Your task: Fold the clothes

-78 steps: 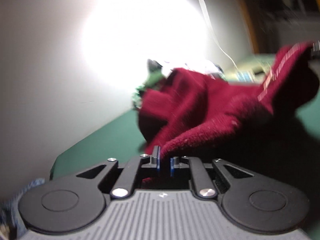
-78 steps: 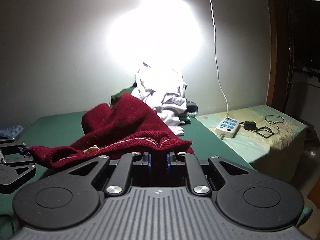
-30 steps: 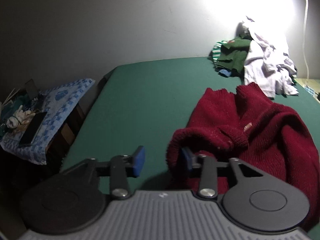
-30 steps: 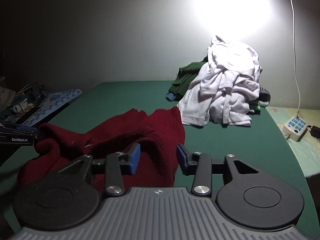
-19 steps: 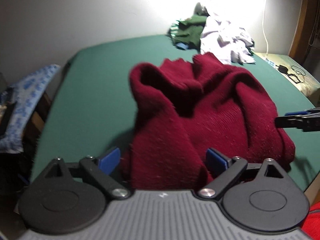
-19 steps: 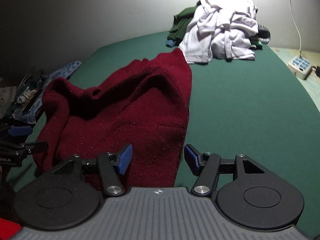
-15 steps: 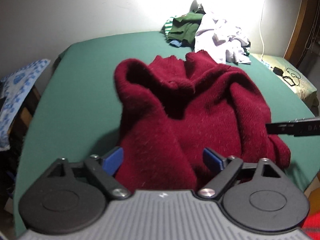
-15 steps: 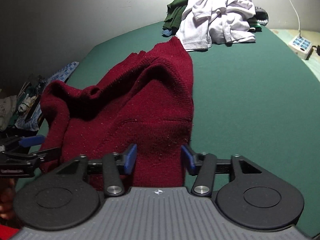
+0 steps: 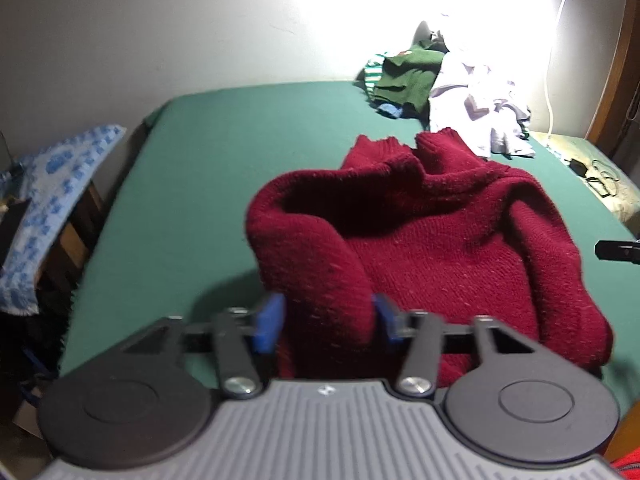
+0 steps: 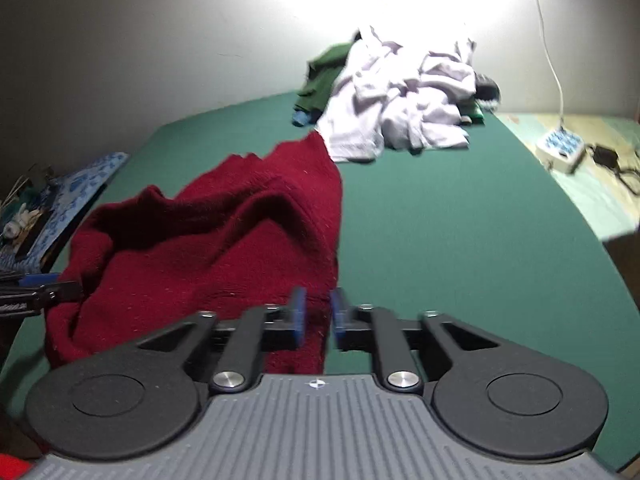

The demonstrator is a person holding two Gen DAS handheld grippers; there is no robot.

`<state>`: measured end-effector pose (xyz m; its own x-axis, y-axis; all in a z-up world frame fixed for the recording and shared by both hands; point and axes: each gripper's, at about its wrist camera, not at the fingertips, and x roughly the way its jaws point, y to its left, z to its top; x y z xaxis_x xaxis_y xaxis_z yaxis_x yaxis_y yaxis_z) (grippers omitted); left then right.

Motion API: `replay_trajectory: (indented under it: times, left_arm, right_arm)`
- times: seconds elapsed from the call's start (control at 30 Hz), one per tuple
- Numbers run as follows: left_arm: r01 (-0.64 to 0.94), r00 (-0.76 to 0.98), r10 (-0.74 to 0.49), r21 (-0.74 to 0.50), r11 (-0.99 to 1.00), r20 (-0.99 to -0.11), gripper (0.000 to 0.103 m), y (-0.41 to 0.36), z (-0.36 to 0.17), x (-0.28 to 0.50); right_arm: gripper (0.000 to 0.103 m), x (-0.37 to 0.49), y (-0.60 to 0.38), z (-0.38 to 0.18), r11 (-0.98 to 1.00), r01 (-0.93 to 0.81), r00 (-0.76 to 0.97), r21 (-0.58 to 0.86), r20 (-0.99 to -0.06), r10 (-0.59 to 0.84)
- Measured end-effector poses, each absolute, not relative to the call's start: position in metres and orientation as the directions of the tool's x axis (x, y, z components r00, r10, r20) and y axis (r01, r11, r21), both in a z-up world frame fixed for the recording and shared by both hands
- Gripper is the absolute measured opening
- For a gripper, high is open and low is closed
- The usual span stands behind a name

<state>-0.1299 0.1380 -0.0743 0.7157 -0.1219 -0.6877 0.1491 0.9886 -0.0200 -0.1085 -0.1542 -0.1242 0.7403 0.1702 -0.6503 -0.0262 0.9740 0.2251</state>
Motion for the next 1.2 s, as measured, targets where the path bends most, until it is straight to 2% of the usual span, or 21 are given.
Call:
replay_trajectory:
  times: [0.03,0.1,0.27,0.3,0.33,0.37,0.43,0.5,0.53,0.6,0.67,0.77,0.93,1.03,1.1,1.13,1.17,1.2]
  left_arm:
    - [0.149,0.716,-0.123,-0.023,0.989,-0.687,0.078,0.139,-0.076,-0.129]
    - [0.136,0.703,-0.132,-0.051,0.989,-0.698,0.086,0.142,-0.081,-0.125]
    - [0.126,0.651,-0.208,-0.166,0.978,-0.730,0.087,0.145,-0.090,-0.111]
    - [0.127,0.650,-0.220,-0.182,0.975,-0.728,0.086,0.143,-0.090,-0.109]
    - [0.130,0.647,-0.236,-0.200,0.971,-0.725,0.085,0.141,-0.090,-0.107]
    - [0.134,0.644,-0.253,-0.220,0.966,-0.722,0.079,0.138,-0.091,-0.105]
    - [0.134,0.636,-0.273,-0.245,0.960,-0.722,0.070,0.132,-0.094,-0.102]
    - [0.118,0.635,-0.266,-0.250,0.961,-0.725,0.049,0.132,-0.094,-0.101]
    - [0.109,0.636,-0.262,-0.251,0.962,-0.726,0.048,0.132,-0.095,-0.100]
    - [0.091,0.646,-0.261,-0.266,0.960,-0.717,0.034,0.136,-0.092,-0.102]
    - [0.078,0.664,-0.245,-0.260,0.962,-0.707,0.029,0.140,-0.087,-0.105]
    - [0.062,0.678,-0.197,-0.212,0.975,-0.708,0.028,0.145,-0.082,-0.107]
    - [0.031,0.674,-0.118,-0.132,0.991,-0.729,0.028,0.155,-0.086,-0.106]
    - [0.043,0.653,-0.116,-0.116,0.992,-0.748,0.028,0.156,-0.091,-0.108]
    - [0.053,0.648,-0.131,-0.128,0.990,-0.750,0.027,0.155,-0.093,-0.109]
    - [0.053,0.649,-0.132,-0.128,0.990,-0.749,0.027,0.153,-0.094,-0.108]
    - [0.053,0.649,-0.131,-0.127,0.990,-0.749,0.027,0.152,-0.095,-0.106]
    - [0.051,0.648,-0.128,-0.125,0.991,-0.751,0.027,0.150,-0.096,-0.105]
  right_arm:
    - [0.045,-0.106,-0.155,-0.128,0.972,-0.011,0.735,0.233,-0.657,0.166]
    - [0.045,-0.097,-0.154,-0.135,0.967,0.003,0.721,0.255,-0.671,0.175]
    - [0.044,-0.082,-0.151,-0.148,0.945,0.025,0.690,0.325,-0.689,0.219]
    - [0.041,-0.082,-0.151,-0.148,0.941,0.018,0.690,0.338,-0.686,0.232]
    - [0.028,-0.082,-0.151,-0.147,0.937,0.008,0.689,0.350,-0.681,0.248]
    - [0.013,-0.082,-0.149,-0.145,0.937,-0.005,0.694,0.348,-0.674,0.254]
    - [0.012,-0.086,-0.145,-0.139,0.948,-0.032,0.718,0.316,-0.653,0.242]
    - [0.011,-0.092,-0.141,-0.131,0.958,-0.062,0.745,0.279,-0.626,0.230]
    - [0.011,-0.096,-0.139,-0.126,0.965,-0.080,0.764,0.251,-0.606,0.221]
    - [0.011,-0.105,-0.136,-0.115,0.976,-0.113,0.801,0.188,-0.563,0.202]
    - [0.010,-0.111,-0.134,-0.110,0.987,-0.127,0.826,0.096,-0.541,0.159]
    - [0.010,-0.115,-0.132,-0.106,0.991,-0.132,0.851,-0.026,-0.516,0.100]
    - [0.010,-0.105,-0.140,-0.119,0.995,-0.103,0.811,-0.009,-0.580,0.079]
    - [0.013,-0.099,-0.138,-0.125,0.988,-0.130,0.761,0.087,-0.630,0.156]
    - [0.032,-0.097,-0.138,-0.127,0.977,-0.128,0.739,0.168,-0.641,0.207]
    - [0.049,-0.096,-0.139,-0.128,0.972,-0.122,0.730,0.202,-0.645,0.226]
    - [0.055,-0.095,-0.138,-0.129,0.967,-0.117,0.724,0.228,-0.647,0.240]
    - [0.056,-0.093,-0.138,-0.131,0.963,-0.111,0.718,0.244,-0.650,0.248]
